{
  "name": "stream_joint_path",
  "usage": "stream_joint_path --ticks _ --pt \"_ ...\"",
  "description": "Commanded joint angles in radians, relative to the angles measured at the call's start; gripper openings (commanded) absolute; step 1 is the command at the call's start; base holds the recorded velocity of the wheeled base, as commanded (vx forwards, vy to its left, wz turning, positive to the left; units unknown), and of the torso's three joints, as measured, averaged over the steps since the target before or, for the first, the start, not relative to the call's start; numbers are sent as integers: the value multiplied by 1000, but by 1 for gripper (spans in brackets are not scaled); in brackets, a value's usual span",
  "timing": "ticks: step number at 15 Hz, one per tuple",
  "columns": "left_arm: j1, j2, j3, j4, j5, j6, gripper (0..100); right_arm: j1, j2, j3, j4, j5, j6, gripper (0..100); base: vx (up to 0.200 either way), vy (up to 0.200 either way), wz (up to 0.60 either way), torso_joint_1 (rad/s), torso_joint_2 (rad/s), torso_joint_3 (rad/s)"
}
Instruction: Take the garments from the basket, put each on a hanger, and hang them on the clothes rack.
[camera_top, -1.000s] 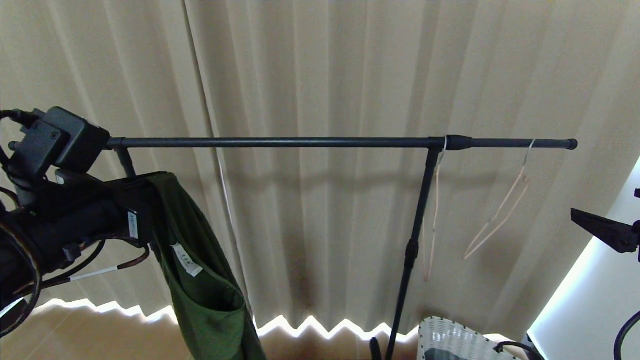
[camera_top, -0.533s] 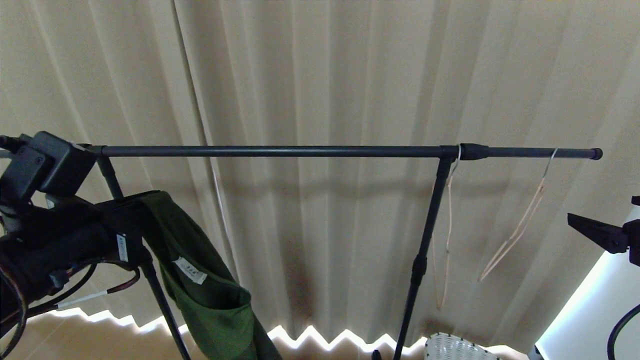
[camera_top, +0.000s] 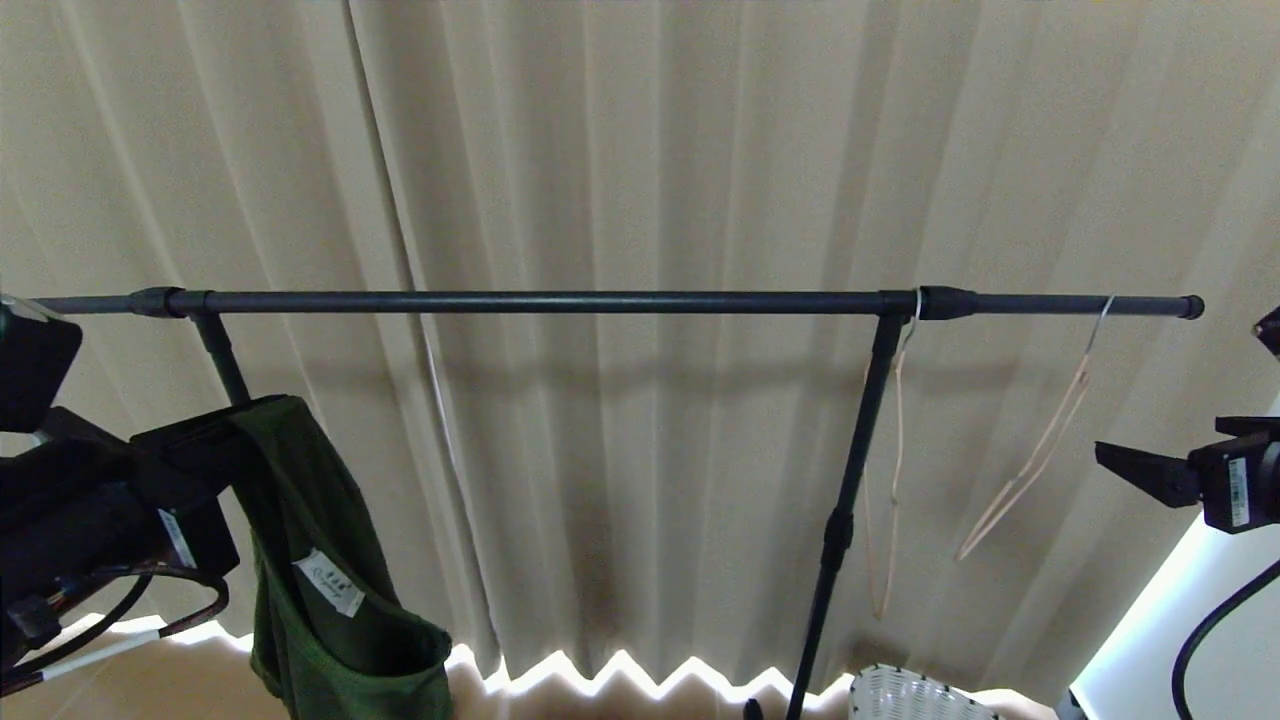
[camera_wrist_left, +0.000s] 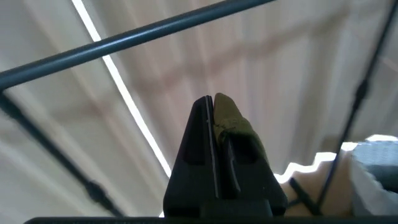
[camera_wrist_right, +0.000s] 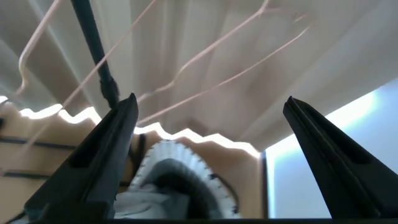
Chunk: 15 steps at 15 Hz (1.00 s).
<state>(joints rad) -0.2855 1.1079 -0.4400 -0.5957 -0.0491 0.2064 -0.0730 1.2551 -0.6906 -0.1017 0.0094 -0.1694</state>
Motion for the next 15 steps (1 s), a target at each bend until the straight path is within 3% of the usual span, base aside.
stream_joint_path --ticks 1,5,8,15 --pt "5 -5 12 1 -43 -2 0 15 113 -30 -10 -2 64 100 0 0 0 0 0 0" --pt "11 -25 27 1 -38 -21 0 30 214 -35 -66 -25 126 100 0 0 0 0 0 0" --pt "11 -23 35 1 -40 -21 0 56 313 -35 -119 -121 180 100 0 0 0 0 0 0" --pt "11 -25 41 1 -40 -22 0 90 369 -66 -124 -273 206 100 0 0 0 0 0 0"
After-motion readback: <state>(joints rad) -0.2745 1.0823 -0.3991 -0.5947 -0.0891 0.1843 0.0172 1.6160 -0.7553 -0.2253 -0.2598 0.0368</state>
